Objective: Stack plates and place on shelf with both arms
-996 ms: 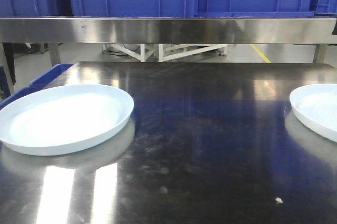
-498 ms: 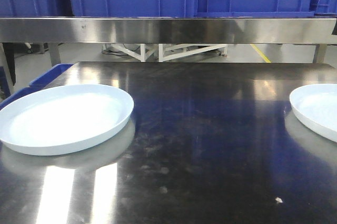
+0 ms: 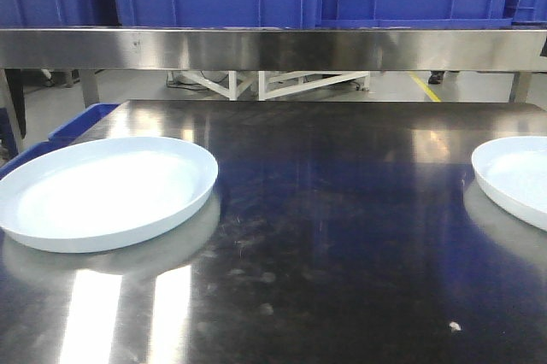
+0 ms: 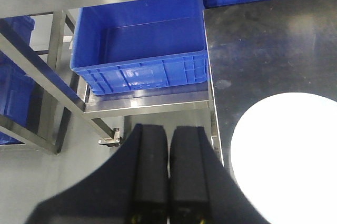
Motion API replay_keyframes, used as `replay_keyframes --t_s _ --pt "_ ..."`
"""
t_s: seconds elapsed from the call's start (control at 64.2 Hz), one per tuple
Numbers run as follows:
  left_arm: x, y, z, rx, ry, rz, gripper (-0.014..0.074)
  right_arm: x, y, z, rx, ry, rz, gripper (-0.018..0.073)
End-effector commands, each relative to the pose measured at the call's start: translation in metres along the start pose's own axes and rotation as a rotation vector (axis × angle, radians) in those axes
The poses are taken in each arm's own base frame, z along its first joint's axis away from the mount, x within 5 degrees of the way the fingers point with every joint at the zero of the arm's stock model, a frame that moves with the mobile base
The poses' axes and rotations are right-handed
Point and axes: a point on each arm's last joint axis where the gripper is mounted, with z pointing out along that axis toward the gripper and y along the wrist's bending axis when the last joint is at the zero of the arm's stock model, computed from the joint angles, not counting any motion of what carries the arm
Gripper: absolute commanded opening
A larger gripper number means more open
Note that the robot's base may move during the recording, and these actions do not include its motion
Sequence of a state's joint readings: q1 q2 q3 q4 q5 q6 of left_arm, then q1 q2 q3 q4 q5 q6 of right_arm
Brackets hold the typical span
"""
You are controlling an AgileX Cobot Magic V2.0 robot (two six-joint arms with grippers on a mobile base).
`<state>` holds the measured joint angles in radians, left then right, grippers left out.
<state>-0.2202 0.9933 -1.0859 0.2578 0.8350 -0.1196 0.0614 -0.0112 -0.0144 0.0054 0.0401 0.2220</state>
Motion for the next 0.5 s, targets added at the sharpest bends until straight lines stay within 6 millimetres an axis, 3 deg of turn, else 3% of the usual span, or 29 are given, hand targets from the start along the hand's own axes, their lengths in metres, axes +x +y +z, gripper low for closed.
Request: replay_keyframes --t_s 0.0,0.171,0.28,0.483 --pt "-0.015 0.002 -0.012 -0.002 -0.112 0.0 0.0083 -0.042 0.01 -0.007 -0.034 -0.136 0.009 0.0022" --pt "-0.016 0.001 -0.012 0.004 -0.121 -0.004 0.0083 -0.077 0.018 0.009 0.046 0.213 0.009 0.0022" --pt "-0.017 0.001 -0.011 0.004 -0.127 -0.002 0.0083 -0.094 0.022 0.044 0.091 0.4 0.002 0.0022" --pt "-0.017 0.001 -0.008 0.005 -0.114 -0.002 0.0083 -0.111 0.025 0.106 0.12 0.509 -0.013 0.0022"
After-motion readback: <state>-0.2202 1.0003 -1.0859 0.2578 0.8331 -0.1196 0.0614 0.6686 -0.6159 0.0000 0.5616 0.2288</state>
